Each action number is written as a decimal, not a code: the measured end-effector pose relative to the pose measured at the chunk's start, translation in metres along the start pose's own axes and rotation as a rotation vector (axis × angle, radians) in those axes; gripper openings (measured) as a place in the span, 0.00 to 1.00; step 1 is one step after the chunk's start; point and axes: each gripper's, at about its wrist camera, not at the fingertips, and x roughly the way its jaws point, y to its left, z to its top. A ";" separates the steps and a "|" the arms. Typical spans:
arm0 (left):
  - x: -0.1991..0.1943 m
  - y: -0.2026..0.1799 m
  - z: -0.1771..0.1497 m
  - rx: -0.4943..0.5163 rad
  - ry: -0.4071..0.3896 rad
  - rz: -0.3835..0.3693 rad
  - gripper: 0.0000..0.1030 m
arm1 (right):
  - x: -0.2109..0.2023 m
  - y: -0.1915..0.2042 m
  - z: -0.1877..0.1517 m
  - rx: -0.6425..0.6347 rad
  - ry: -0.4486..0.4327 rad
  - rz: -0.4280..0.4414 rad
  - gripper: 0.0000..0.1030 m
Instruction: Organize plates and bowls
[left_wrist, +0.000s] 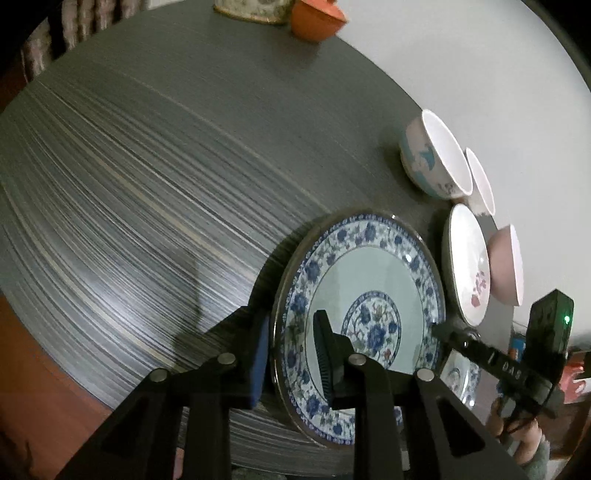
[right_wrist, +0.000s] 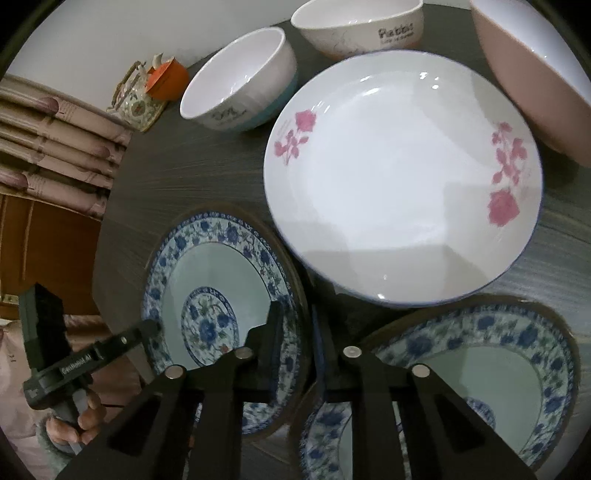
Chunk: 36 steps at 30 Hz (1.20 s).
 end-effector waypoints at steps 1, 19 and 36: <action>-0.002 0.002 0.001 -0.004 -0.008 0.005 0.23 | 0.001 0.003 -0.002 -0.002 0.001 0.000 0.14; -0.022 0.040 0.013 -0.077 -0.086 0.098 0.23 | 0.014 0.054 -0.041 -0.004 0.007 0.022 0.12; -0.011 0.045 0.009 -0.107 -0.054 0.128 0.23 | 0.019 0.061 -0.051 -0.020 0.000 0.017 0.14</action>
